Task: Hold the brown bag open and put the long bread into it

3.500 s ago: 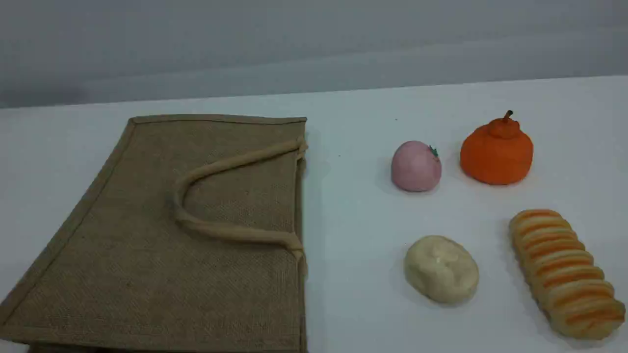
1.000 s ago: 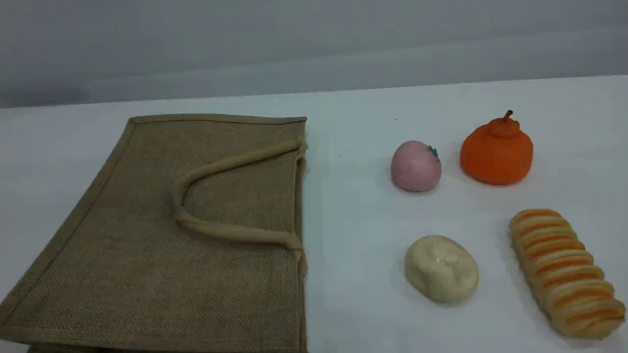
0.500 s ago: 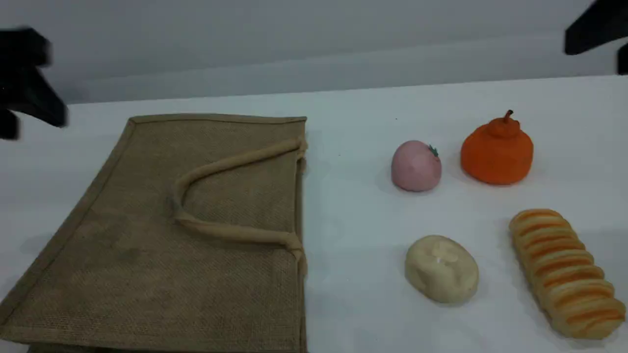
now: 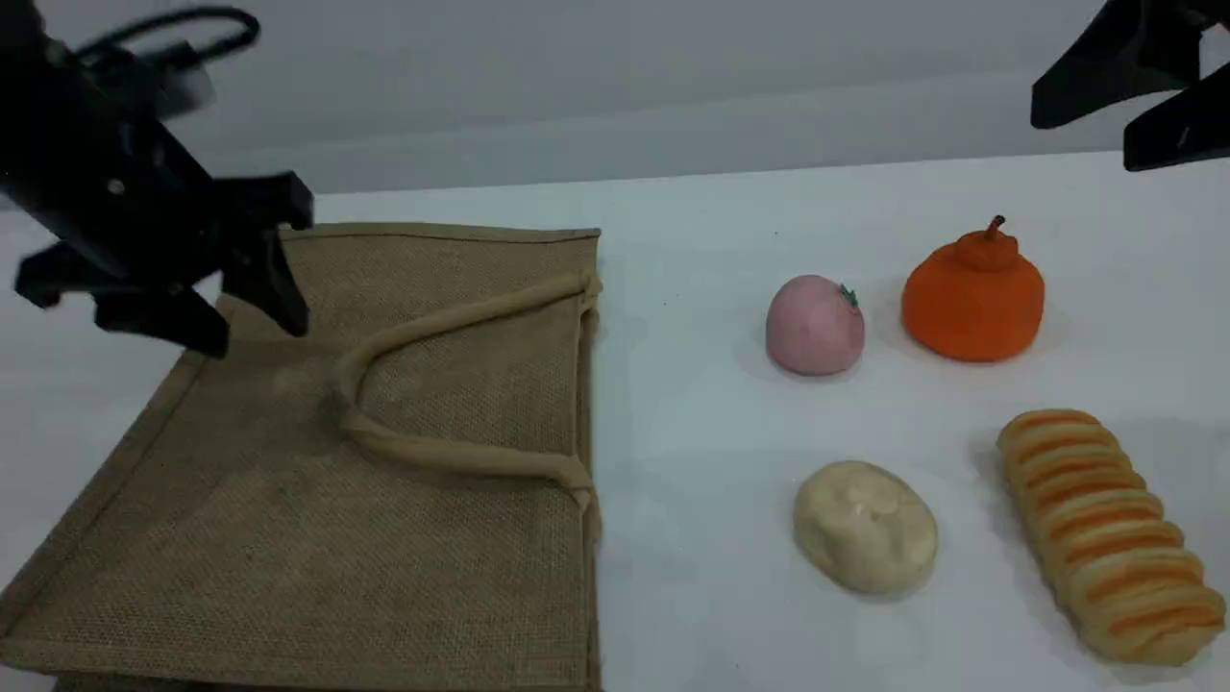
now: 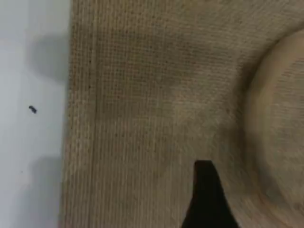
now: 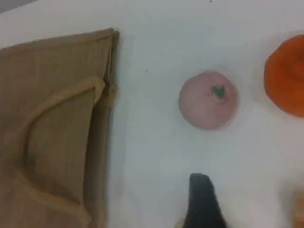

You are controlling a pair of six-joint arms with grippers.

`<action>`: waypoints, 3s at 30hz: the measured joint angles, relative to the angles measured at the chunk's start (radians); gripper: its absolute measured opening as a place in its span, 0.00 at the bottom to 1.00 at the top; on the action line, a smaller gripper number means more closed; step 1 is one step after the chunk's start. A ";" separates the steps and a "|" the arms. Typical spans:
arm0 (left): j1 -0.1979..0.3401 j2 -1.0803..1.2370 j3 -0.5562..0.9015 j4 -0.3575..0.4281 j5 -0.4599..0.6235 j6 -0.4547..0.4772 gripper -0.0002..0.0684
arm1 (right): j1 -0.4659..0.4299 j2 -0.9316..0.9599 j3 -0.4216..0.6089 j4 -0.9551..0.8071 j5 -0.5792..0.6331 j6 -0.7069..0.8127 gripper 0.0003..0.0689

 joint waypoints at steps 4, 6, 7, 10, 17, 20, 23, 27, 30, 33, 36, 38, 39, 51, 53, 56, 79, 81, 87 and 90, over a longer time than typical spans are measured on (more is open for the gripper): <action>-0.007 0.053 -0.025 0.001 0.017 0.000 0.62 | 0.000 0.000 0.001 0.005 0.000 -0.005 0.59; -0.016 0.067 -0.031 -0.001 0.020 -0.004 0.62 | 0.000 0.000 0.001 0.005 0.000 -0.005 0.59; -0.021 0.068 -0.031 -0.002 0.011 -0.006 0.62 | 0.000 -0.001 0.001 0.005 0.000 -0.005 0.59; -0.031 0.067 -0.031 -0.004 -0.007 -0.006 0.62 | 0.000 -0.001 0.001 0.005 -0.002 -0.005 0.59; -0.055 0.067 -0.031 -0.007 -0.031 -0.015 0.62 | 0.000 -0.001 0.001 0.006 -0.002 -0.005 0.59; -0.058 0.067 -0.031 0.001 -0.041 -0.028 0.62 | 0.000 -0.001 0.001 0.013 -0.002 -0.020 0.59; -0.058 0.070 -0.031 0.001 -0.039 -0.028 0.62 | 0.000 -0.001 0.001 0.032 -0.003 -0.031 0.59; -0.067 0.104 -0.031 0.001 -0.026 -0.028 0.62 | 0.000 -0.001 0.001 0.047 -0.003 -0.054 0.59; -0.071 0.139 -0.031 0.001 -0.030 -0.029 0.62 | 0.000 -0.001 0.001 0.048 -0.003 -0.054 0.59; -0.071 0.156 -0.031 0.002 -0.040 -0.035 0.62 | 0.000 -0.001 0.001 0.048 -0.003 -0.055 0.59; -0.071 0.158 -0.031 0.002 -0.066 -0.054 0.62 | 0.000 -0.001 0.001 0.048 -0.002 -0.055 0.59; -0.071 0.158 -0.031 0.002 -0.082 -0.064 0.62 | 0.000 -0.001 0.001 0.048 -0.002 -0.055 0.59; -0.071 0.159 -0.031 0.002 -0.084 -0.064 0.62 | 0.000 -0.001 0.001 0.048 -0.002 -0.055 0.59; -0.071 0.214 -0.033 0.000 -0.099 -0.078 0.57 | 0.000 -0.001 0.001 0.047 -0.002 -0.053 0.59; -0.071 0.215 -0.033 -0.001 -0.099 -0.079 0.54 | 0.000 -0.001 0.001 0.047 -0.002 -0.053 0.59; -0.071 0.216 -0.033 -0.016 -0.099 -0.081 0.44 | 0.000 -0.001 0.001 0.047 -0.002 -0.053 0.59; -0.071 -0.154 -0.359 -0.049 0.378 0.090 0.14 | 0.000 -0.001 0.002 -0.015 -0.017 -0.054 0.59; -0.071 -0.214 -0.395 -0.049 0.430 0.112 0.14 | 0.000 -0.001 0.002 -0.039 -0.017 -0.054 0.59; -0.071 -0.319 -0.511 -0.045 0.582 0.211 0.13 | 0.000 0.046 0.002 -0.053 -0.021 -0.054 0.59; -0.071 -0.316 -0.575 -0.045 0.648 0.263 0.13 | 0.000 0.103 0.002 -0.053 -0.022 -0.052 0.59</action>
